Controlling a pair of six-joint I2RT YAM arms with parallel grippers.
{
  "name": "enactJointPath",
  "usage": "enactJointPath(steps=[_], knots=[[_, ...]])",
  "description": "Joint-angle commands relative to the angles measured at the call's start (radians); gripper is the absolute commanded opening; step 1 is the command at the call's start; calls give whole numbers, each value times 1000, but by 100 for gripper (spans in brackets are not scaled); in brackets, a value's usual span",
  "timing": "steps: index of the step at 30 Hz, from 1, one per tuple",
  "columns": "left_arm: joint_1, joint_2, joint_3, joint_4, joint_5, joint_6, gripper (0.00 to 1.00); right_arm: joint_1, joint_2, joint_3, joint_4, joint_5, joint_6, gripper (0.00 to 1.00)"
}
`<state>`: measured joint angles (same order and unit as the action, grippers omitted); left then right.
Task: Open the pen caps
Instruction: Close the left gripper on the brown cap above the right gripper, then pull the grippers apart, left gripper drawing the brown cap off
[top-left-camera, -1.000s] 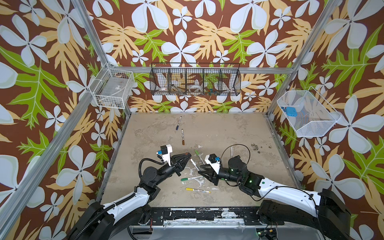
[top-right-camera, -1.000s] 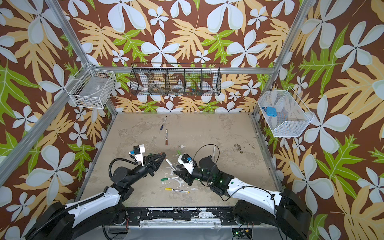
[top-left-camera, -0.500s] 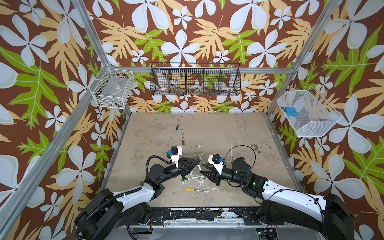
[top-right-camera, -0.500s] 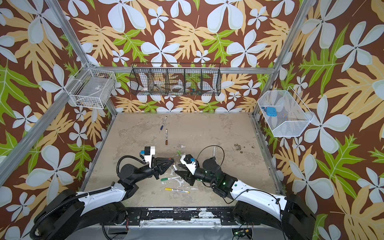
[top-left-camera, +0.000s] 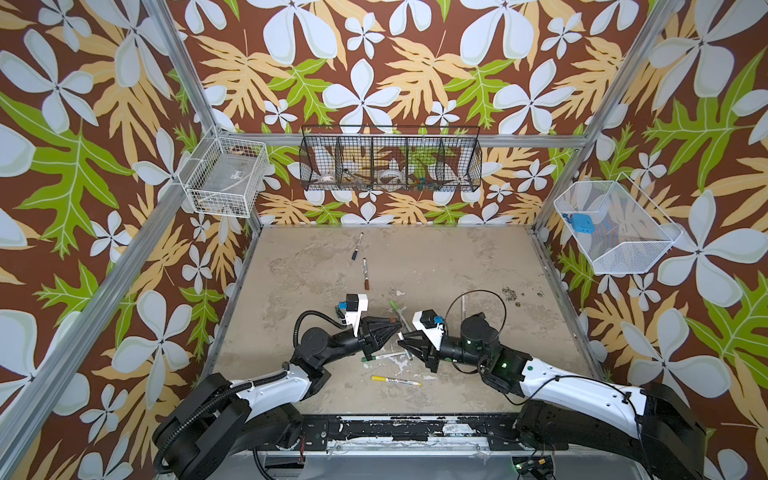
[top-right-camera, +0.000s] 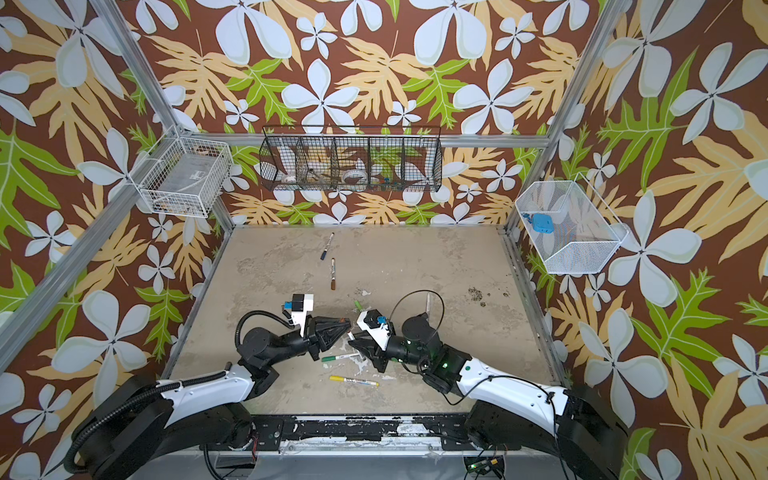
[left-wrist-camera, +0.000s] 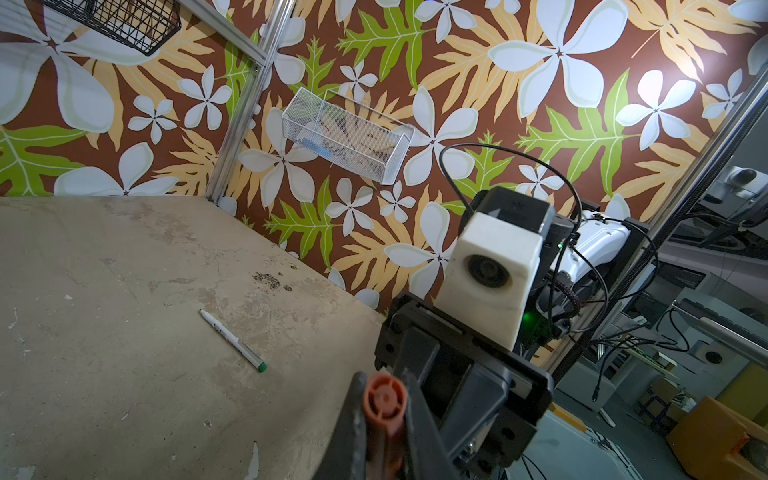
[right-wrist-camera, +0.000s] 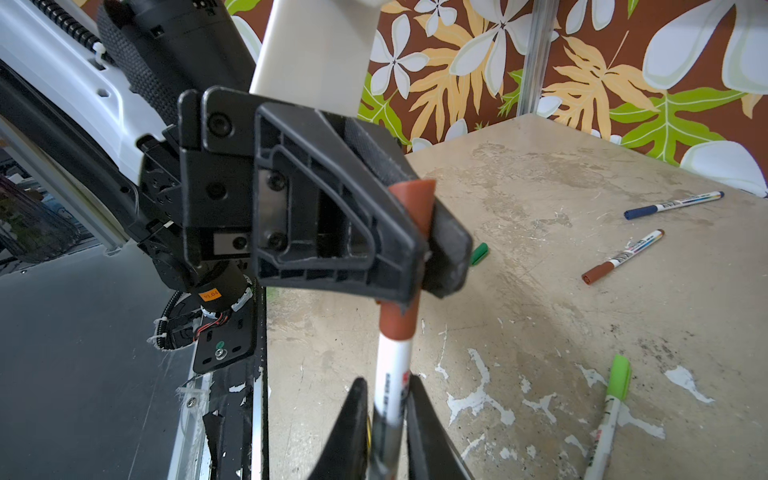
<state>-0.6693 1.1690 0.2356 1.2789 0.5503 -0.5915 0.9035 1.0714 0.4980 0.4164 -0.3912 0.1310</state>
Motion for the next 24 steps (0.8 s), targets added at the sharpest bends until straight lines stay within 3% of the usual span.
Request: enactJointPath(steps=[1,5,9,19,24], knots=[[-1,-3,1,54,-4,4,0,1,4,8,21,-12,-1,11],[-1,-8,-5,53,-24,1,0,0,7,11,15,-10,-1,1],[-1,-28,-10,23,-76,2,0,2,7,13,5,26,4,0],[-1,-119,-28,-94,-237,28,0,172,42,59,-71,428,-85,0],[0,-138,-32,-109,-259,33,0,181,72,70,-74,366,-82,0]])
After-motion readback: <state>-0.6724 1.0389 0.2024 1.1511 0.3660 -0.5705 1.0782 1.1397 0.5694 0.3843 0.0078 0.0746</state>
